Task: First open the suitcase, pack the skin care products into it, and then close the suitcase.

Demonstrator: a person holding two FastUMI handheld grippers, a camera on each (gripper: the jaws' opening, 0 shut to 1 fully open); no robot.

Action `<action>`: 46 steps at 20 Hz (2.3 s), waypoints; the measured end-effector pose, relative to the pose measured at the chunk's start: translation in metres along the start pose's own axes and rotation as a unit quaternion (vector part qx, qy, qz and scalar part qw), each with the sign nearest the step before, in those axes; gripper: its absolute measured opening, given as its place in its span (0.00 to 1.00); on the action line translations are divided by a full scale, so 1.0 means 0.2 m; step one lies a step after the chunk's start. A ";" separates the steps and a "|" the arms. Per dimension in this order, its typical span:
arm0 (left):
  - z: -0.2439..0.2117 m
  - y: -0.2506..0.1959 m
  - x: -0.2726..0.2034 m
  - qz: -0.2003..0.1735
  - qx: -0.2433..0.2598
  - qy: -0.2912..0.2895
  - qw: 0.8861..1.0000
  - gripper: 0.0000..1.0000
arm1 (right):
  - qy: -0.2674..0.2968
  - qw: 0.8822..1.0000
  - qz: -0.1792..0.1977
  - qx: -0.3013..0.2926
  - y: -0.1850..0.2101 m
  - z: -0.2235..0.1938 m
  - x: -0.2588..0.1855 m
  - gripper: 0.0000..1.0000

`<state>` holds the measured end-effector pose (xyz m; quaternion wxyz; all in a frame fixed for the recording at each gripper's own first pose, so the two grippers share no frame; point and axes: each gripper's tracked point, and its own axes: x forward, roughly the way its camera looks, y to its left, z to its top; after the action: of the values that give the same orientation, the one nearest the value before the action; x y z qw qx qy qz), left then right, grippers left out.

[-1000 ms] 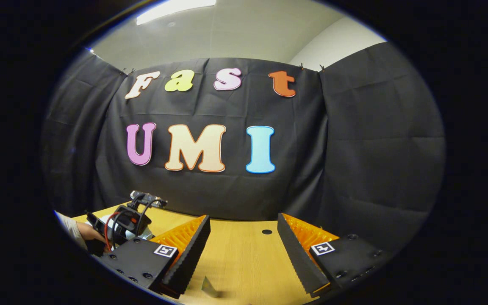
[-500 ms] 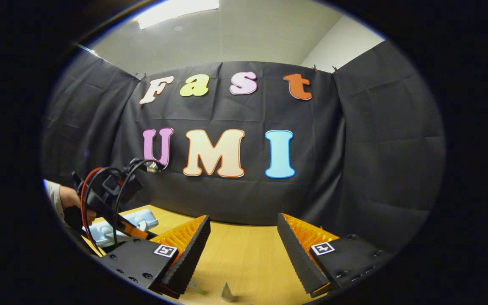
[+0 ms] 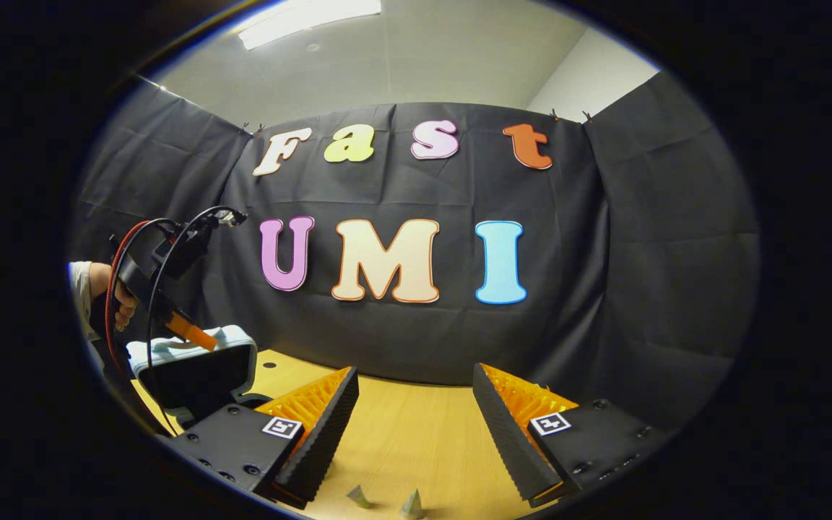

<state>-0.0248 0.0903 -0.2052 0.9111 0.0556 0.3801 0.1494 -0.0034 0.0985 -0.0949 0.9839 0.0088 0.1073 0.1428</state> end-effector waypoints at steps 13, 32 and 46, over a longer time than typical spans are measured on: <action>-0.01 0.99 0.10 0.111 -0.015 -0.035 0.993 0.01 | 0.001 0.999 -0.038 0.001 0.28 -0.06 0.14 0.98; -0.54 1.55 0.58 0.136 -0.118 0.012 0.984 0.00 | 0.030 0.995 -0.082 -0.048 0.48 -0.15 0.13 0.98; -0.51 1.48 0.49 0.167 -0.149 -0.092 0.970 0.53 | 0.031 0.997 -0.070 -0.033 0.37 -0.16 0.16 0.99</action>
<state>-0.1001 0.4009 -0.2797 0.9022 -0.0050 0.2538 0.3488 -0.0007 0.1780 -0.1302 0.9873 -0.0357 0.1336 0.0777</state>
